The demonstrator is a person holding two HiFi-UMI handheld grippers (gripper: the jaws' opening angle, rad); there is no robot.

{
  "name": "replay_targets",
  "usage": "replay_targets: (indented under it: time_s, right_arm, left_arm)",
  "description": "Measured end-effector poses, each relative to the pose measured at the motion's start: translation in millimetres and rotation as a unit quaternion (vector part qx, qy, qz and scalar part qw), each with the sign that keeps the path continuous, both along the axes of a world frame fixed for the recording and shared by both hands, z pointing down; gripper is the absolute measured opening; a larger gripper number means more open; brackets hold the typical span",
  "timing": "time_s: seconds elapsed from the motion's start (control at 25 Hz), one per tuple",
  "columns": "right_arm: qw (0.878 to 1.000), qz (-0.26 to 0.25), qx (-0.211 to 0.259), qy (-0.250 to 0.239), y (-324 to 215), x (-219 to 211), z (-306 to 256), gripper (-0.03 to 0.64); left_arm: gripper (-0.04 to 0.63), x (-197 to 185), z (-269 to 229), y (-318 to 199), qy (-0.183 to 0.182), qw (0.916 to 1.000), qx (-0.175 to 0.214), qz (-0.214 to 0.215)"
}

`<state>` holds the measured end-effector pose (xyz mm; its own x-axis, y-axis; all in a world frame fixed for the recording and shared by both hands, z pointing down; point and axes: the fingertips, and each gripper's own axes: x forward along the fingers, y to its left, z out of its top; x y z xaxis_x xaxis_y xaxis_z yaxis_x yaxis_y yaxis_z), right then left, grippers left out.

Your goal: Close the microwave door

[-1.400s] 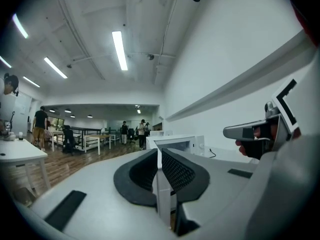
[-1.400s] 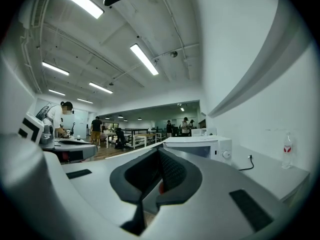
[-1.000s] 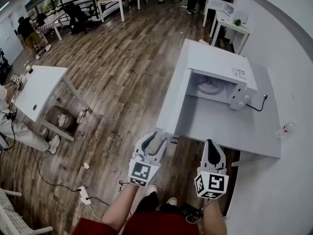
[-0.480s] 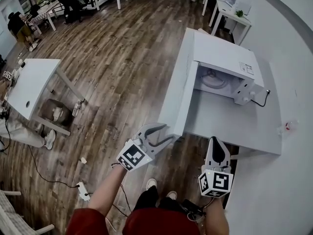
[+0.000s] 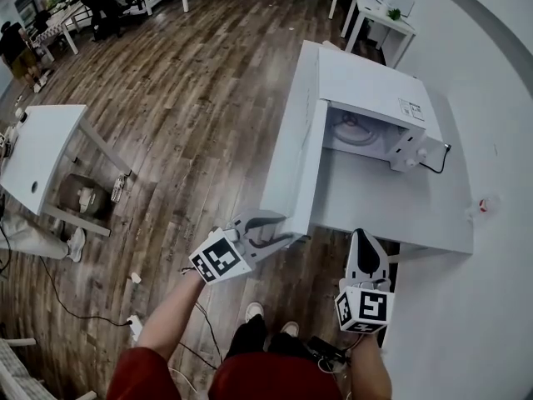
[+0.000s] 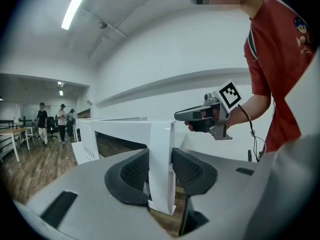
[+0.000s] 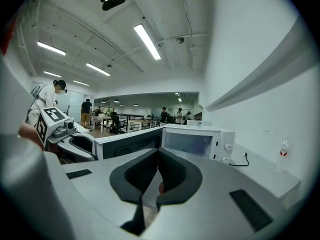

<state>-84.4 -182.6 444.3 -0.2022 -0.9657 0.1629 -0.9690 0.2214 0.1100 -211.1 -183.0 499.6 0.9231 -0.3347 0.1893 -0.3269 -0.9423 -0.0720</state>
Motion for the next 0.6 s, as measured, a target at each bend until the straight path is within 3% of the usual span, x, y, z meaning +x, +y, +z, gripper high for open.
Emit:
replay_targets:
  time_s: [0.24, 0.6]
  right_arm:
    - [1.0, 0.011, 0.005, 0.003, 2.6, 2.8, 0.6, 0.028]
    - [0.999, 0.045, 0.011, -0.01, 18.7, 42.4, -1.0, 0.028]
  left_arm:
    - [0.163, 8.4, 0.5, 2.8, 0.001, 1.0, 0.002, 0.0]
    - [0.163, 47.8, -0.7, 6.6, 0.012, 0.9989, 0.006, -0.045]
